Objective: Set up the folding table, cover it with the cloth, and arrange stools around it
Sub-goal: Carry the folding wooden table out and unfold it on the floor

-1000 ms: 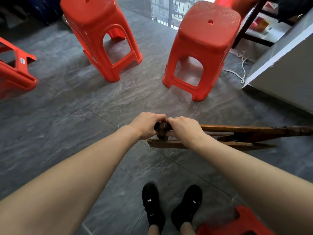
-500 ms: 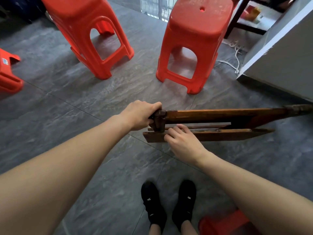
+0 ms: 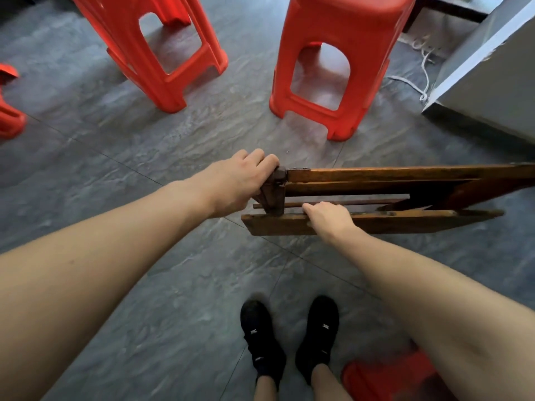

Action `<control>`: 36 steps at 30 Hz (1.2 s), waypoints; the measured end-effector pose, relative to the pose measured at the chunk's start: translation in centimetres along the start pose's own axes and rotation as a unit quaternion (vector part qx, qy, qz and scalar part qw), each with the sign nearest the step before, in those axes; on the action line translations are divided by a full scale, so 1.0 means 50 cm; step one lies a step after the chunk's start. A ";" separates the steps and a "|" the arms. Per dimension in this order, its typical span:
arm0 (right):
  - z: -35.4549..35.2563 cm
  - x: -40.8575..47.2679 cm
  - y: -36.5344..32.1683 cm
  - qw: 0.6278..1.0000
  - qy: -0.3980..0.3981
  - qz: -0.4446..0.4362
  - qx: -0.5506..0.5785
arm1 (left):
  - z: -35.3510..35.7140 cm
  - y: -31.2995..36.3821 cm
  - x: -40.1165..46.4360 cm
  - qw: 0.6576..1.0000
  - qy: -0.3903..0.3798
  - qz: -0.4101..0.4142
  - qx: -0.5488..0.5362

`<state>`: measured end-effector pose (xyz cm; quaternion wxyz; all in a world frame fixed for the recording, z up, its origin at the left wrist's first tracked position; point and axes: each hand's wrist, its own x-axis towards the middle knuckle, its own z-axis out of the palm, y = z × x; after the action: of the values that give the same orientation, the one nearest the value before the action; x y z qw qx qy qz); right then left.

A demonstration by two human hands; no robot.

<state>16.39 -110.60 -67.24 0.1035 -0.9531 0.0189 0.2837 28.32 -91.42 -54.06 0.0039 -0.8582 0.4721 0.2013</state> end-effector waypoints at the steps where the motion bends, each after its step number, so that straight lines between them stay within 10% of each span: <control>1: -0.004 -0.010 -0.002 1.000 -0.021 -0.010 -0.004 | 0.001 -0.002 -0.001 1.000 -0.004 0.004 0.002; 15: -0.097 -0.258 -0.077 0.954 -0.295 -0.046 0.035 | -0.031 0.002 -0.037 0.985 -0.002 -0.016 -0.169; 36: -0.190 -0.341 -0.101 0.931 -0.343 -0.008 0.127 | -0.024 0.001 -0.026 0.992 0.018 -0.036 -0.118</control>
<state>7.66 -108.02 -49.22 0.2258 -0.7766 0.0098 0.5880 28.06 -90.62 -52.51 -0.0981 -0.8728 0.4136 0.2400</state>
